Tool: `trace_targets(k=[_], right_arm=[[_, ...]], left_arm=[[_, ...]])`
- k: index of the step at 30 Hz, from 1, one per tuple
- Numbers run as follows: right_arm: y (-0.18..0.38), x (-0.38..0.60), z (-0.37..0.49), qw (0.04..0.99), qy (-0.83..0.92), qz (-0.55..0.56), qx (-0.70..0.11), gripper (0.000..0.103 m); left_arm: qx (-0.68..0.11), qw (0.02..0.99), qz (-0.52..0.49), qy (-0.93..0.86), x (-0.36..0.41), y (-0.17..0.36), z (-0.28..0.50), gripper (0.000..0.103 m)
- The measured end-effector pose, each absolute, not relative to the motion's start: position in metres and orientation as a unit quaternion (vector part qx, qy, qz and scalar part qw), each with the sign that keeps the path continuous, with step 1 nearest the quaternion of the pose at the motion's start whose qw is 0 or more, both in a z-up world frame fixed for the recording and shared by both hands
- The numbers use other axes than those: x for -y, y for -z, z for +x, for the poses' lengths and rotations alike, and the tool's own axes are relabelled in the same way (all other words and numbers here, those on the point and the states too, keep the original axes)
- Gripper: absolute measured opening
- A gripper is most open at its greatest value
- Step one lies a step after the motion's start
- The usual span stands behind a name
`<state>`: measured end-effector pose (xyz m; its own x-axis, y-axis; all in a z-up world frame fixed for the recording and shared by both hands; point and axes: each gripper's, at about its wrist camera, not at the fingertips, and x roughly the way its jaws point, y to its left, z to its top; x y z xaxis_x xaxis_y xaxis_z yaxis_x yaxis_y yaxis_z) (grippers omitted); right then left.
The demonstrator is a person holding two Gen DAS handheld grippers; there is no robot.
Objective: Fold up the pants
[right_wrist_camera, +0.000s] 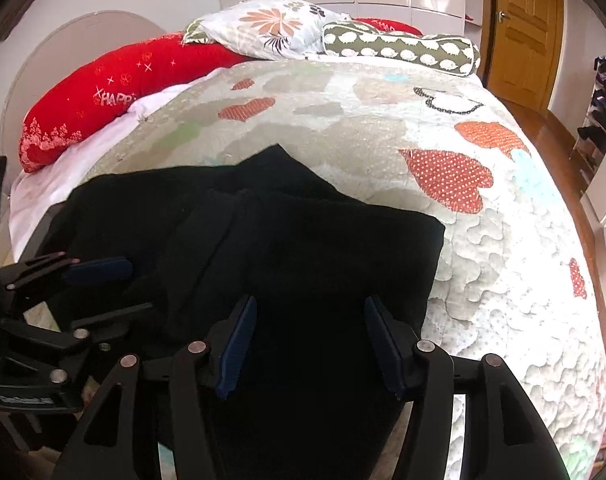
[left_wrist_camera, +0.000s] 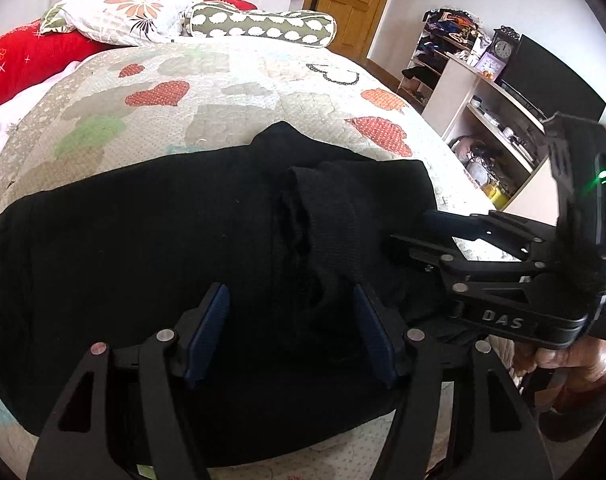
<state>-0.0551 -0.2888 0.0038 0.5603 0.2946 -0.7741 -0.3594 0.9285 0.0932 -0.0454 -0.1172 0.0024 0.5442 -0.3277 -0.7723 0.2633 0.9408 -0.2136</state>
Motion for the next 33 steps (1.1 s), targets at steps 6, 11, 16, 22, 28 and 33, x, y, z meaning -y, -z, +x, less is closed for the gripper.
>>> trace_targets(k=[6,11,16,22,28,33], right_arm=[[-0.003,0.291,-0.069,0.881,-0.186,-0.049,-0.432,0.064],[0.006,0.288,-0.067,0.877,-0.178,-0.057,-0.443,0.065],[-0.015,0.28,-0.067,0.882,-0.193,-0.061,-0.426,0.064],[-0.026,0.259,-0.058,0.883,-0.209,-0.068,-0.415,0.065],[-0.012,0.24,-0.05,0.873,-0.218,-0.077,-0.429,0.064],[-0.018,0.238,-0.054,0.877,-0.218,-0.078,-0.422,0.064]], left_arm=[[-0.445,0.879,-0.04,0.167,0.117,-0.002,-0.045,0.064],[-0.441,0.881,-0.045,0.165,0.116,-0.001,-0.047,0.064],[-0.436,0.885,-0.049,0.157,0.109,-0.01,-0.053,0.064],[-0.422,0.894,-0.053,0.138,0.09,-0.024,-0.064,0.064],[-0.415,0.901,-0.062,0.108,0.063,-0.031,-0.071,0.064],[-0.414,0.903,-0.072,0.093,0.047,-0.03,-0.072,0.064]])
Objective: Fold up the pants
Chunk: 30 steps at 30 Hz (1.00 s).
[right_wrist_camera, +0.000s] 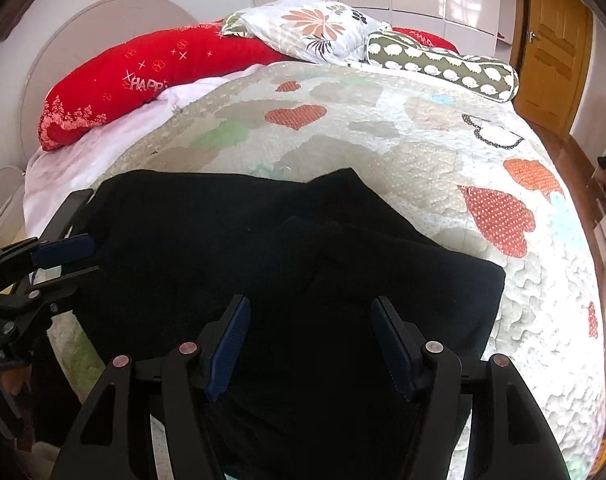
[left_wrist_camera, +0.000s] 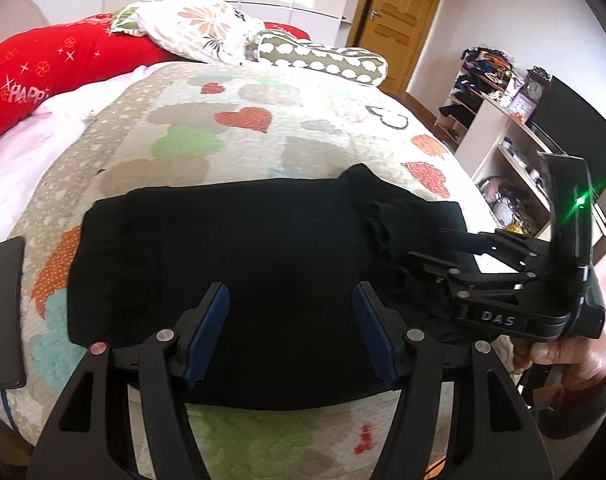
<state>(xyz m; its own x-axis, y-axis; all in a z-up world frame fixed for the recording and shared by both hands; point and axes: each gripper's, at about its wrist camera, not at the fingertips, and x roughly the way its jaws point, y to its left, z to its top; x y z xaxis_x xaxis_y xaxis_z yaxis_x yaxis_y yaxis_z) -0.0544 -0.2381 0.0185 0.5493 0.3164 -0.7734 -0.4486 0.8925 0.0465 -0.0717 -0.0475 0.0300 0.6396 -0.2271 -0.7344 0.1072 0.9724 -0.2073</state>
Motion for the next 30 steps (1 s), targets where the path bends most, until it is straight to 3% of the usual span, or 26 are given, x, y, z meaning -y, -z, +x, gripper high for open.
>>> trace_targets(k=[18,30], right_arm=[[-0.019,0.256,-0.061,0.889,-0.17,-0.098,-0.415,0.066],[-0.023,0.253,-0.062,0.889,-0.173,-0.104,-0.412,0.069]], left_arm=[[-0.429,0.892,-0.089,0.109,0.059,-0.022,-0.066,0.074],[-0.431,0.891,-0.104,0.1,0.046,-0.019,-0.066,0.074]])
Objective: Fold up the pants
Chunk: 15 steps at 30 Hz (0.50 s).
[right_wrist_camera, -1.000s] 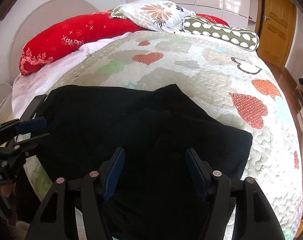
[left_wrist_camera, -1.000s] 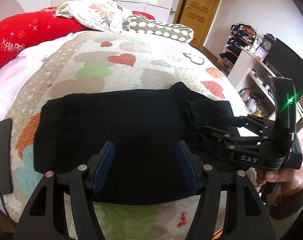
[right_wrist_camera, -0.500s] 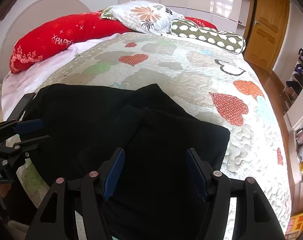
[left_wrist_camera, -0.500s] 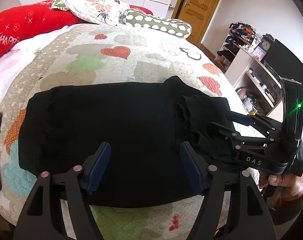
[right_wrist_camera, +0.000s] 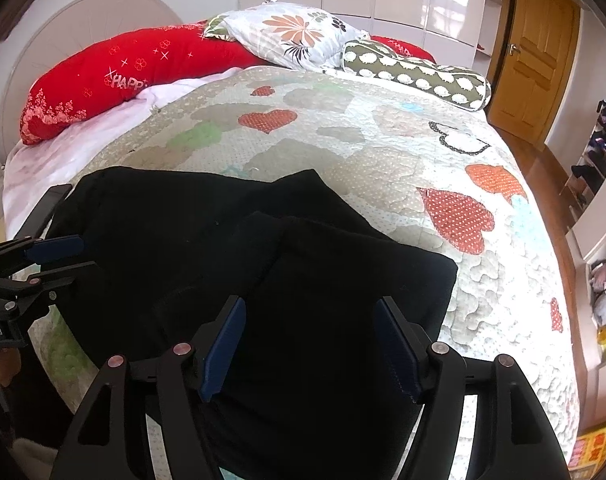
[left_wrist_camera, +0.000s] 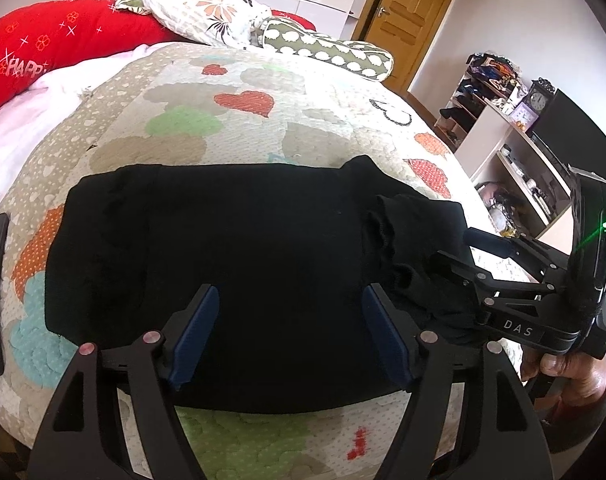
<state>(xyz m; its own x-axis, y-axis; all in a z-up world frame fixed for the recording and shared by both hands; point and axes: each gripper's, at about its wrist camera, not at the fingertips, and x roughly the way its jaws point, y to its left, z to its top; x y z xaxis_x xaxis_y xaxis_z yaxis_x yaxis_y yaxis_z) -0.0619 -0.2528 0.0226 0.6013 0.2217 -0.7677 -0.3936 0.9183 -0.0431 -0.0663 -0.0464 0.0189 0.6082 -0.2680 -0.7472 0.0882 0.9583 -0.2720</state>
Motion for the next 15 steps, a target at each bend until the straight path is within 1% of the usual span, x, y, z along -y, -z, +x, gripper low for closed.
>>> trace_targets(k=[5,7,8,9,15], right_arm=[[-0.025,0.249,-0.06,0.887,-0.185,-0.101,-0.41,0.069],[-0.027,0.246,-0.058,0.886,-0.198,-0.095,-0.409,0.069],[-0.028,0.244,-0.056,0.884,-0.208,-0.091,-0.408,0.07],[-0.031,0.24,-0.055,0.882,-0.221,-0.086,-0.407,0.071],[-0.046,0.198,-0.039,0.868,-0.299,-0.08,-0.388,0.078]], left_arm=[[-0.43,0.89,-0.115,0.098,0.036,-0.02,-0.073,0.074],[-0.43,0.889,-0.124,0.096,0.027,-0.021,-0.078,0.077],[-0.428,0.889,-0.13,0.094,0.021,-0.022,-0.082,0.082],[-0.425,0.89,-0.139,0.092,0.014,-0.022,-0.088,0.084],[-0.415,0.889,-0.186,0.046,-0.036,-0.02,-0.117,0.084]])
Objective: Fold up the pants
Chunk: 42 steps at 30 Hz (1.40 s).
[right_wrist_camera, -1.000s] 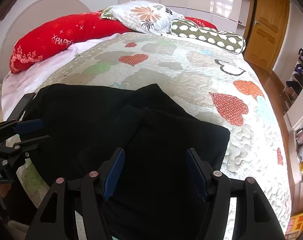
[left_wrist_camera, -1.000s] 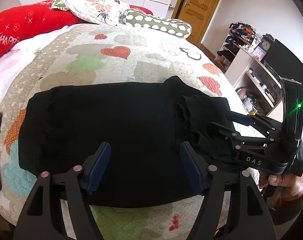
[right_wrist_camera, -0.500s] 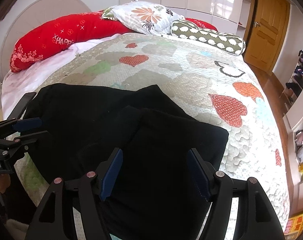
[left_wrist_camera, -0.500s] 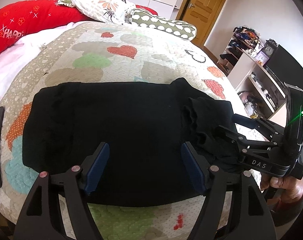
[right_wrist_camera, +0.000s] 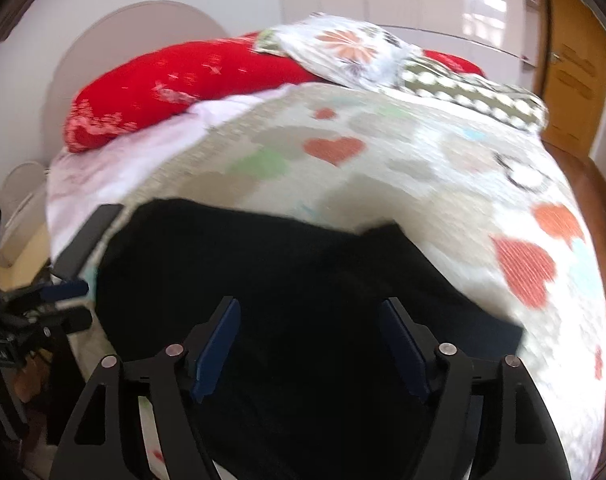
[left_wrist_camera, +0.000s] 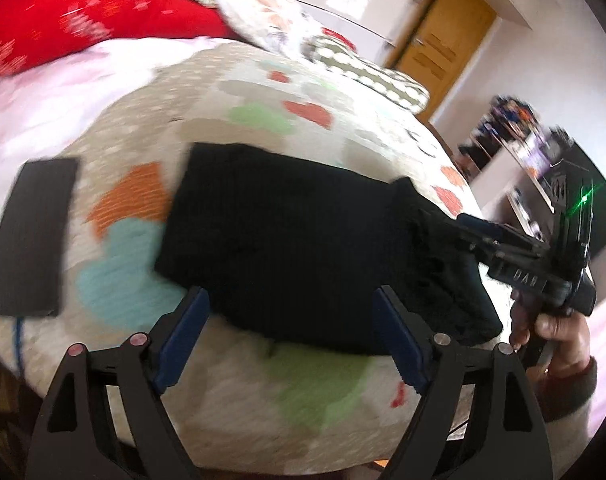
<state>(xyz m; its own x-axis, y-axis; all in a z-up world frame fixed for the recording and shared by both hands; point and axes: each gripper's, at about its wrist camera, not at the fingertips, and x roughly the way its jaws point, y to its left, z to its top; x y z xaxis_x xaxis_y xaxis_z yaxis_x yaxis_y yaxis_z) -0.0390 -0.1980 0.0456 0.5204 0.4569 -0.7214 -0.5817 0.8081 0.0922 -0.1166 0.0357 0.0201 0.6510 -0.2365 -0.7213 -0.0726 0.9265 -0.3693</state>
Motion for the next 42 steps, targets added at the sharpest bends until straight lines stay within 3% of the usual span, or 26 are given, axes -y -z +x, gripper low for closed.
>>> trace_targets(k=[10,20,21,24,25,26,27,28,29,36,42], right_arm=[[-0.043,0.076,-0.005,0.811,-0.403,-0.152,-0.396,0.081],[-0.003,0.003,0.012,0.77,-0.439,-0.195,-0.419,0.081],[0.002,0.0,0.015,0.766,-0.447,-0.182,-0.425,0.08],[0.013,-0.006,0.018,0.765,-0.446,-0.163,-0.435,0.054],[0.012,-0.006,0.018,0.767,-0.445,-0.159,-0.434,0.047],[0.008,-0.001,0.018,0.769,-0.446,-0.147,-0.435,0.043],[0.003,0.004,0.019,0.768,-0.45,-0.137,-0.434,0.034],[-0.009,0.015,0.021,0.769,-0.46,-0.115,-0.43,0.029],[-0.02,0.025,0.021,0.771,-0.467,-0.1,-0.421,0.028],[-0.106,0.135,0.003,0.813,-0.482,-0.009,-0.326,0.026],[-0.108,0.266,-0.008,0.866,-0.383,0.058,-0.316,0.026]], left_arm=[[-0.415,0.876,-0.245,0.004,-0.072,0.004,-0.115,0.085],[-0.41,0.875,-0.256,0.011,-0.067,0.021,-0.092,0.087],[-0.406,0.877,-0.257,0.011,-0.067,0.022,-0.091,0.087],[-0.395,0.884,-0.249,0.012,-0.066,0.022,-0.088,0.086],[-0.393,0.886,-0.247,0.012,-0.066,0.022,-0.088,0.084],[-0.389,0.889,-0.243,0.009,-0.065,0.019,-0.088,0.07],[-0.388,0.89,-0.239,0.007,-0.066,0.016,-0.089,0.048],[-0.387,0.892,-0.234,0.009,-0.067,0.011,-0.09,0.038],[-0.381,0.894,-0.234,0.018,-0.067,0.003,-0.093,0.035],[-0.294,0.939,-0.159,0.078,-0.014,-0.083,-0.118,0.032],[-0.275,0.938,-0.094,0.189,0.086,-0.111,-0.112,0.032]])
